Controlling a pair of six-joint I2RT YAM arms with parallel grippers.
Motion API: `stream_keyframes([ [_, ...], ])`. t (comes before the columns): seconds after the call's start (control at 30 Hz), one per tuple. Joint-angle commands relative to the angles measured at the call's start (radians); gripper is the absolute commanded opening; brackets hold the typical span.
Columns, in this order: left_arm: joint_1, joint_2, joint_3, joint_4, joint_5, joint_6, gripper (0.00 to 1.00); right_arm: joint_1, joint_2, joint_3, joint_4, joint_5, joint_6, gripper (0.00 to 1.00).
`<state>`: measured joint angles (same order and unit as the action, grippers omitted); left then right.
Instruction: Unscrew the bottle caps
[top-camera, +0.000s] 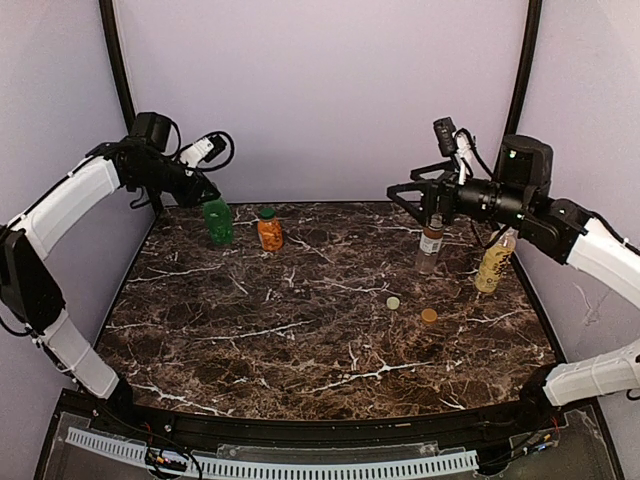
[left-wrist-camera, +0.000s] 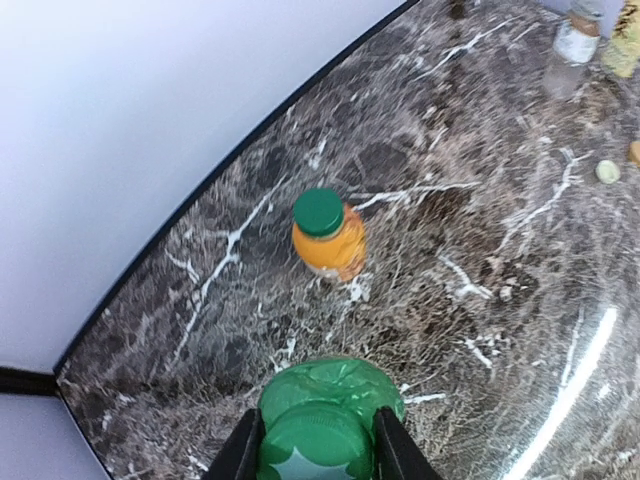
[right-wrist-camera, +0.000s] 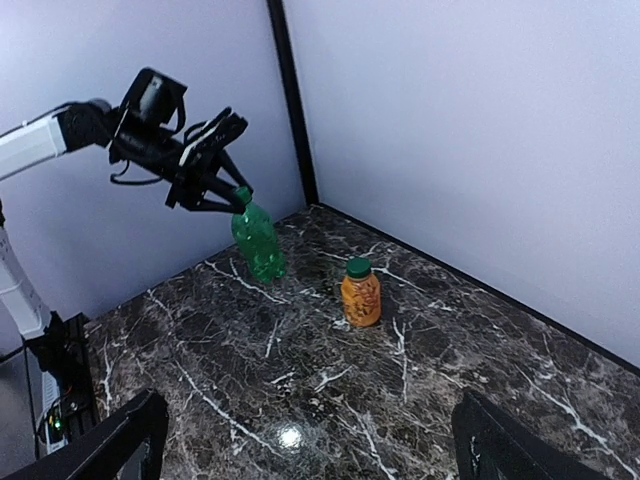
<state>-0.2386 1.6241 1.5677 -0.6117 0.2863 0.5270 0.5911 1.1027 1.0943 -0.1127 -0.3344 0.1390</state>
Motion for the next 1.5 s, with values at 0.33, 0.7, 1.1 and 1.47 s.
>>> stream_keyframes([
  [0.33,-0.353,-0.180,0.464,-0.770,0.265,0.263,0.01,0.392,0.423,0.243,0.242,0.026,-0.283,0.99],
  [0.7,-0.393,-0.194,0.496,-0.785,0.321,0.257,0.01,0.480,0.671,0.382,0.373,0.002,-0.218,0.99],
  [1.1,-0.393,-0.197,0.543,-0.754,0.346,0.212,0.01,0.493,0.710,0.376,0.414,-0.056,-0.177,0.54],
  [1.47,-0.392,-0.246,0.461,-0.479,0.116,-0.039,0.98,0.493,0.652,0.302,0.572,0.006,-0.067,0.38],
])
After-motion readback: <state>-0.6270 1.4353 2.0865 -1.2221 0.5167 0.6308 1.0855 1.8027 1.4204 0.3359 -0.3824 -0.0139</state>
